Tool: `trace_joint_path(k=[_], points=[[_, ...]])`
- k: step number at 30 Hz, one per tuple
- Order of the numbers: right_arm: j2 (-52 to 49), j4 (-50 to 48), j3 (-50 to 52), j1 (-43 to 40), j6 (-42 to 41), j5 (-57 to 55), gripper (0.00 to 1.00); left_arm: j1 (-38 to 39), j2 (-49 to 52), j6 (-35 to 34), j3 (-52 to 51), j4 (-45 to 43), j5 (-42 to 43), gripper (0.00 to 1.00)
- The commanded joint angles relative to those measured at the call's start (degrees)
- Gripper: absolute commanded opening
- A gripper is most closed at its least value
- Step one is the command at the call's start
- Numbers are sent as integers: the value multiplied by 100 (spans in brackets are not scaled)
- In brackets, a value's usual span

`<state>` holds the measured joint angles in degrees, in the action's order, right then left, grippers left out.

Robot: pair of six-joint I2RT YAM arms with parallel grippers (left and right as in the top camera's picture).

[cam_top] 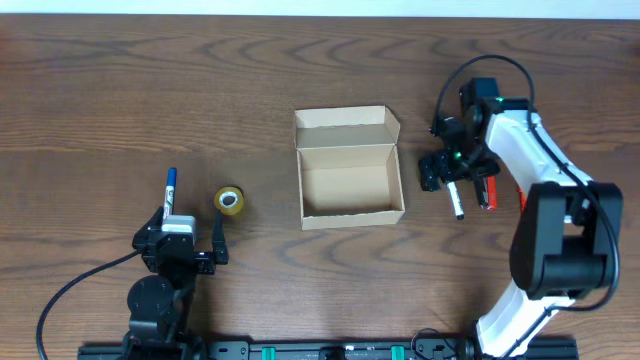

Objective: Pack container
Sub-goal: 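Reach the right gripper to the black marker and grasp it, then carry the black marker with the right gripper over the box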

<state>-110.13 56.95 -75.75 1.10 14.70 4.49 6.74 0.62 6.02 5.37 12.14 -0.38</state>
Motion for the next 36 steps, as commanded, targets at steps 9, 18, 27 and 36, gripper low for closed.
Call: trace_joint_path(k=[9,18,27,36], points=[[-680,-79,13,118,-212,37,97,-35,-37,24,-157,61,-15,95],[-688,-79,13,118,-323,22,75,-35,-37,24,-157,59,-17,95],[-688,-83,13,118,-444,26,31,-35,-37,22,-157,61,-17,95],[-686,-173,13,118,-494,28,1,-35,-37,22,-157,59,-17,95]])
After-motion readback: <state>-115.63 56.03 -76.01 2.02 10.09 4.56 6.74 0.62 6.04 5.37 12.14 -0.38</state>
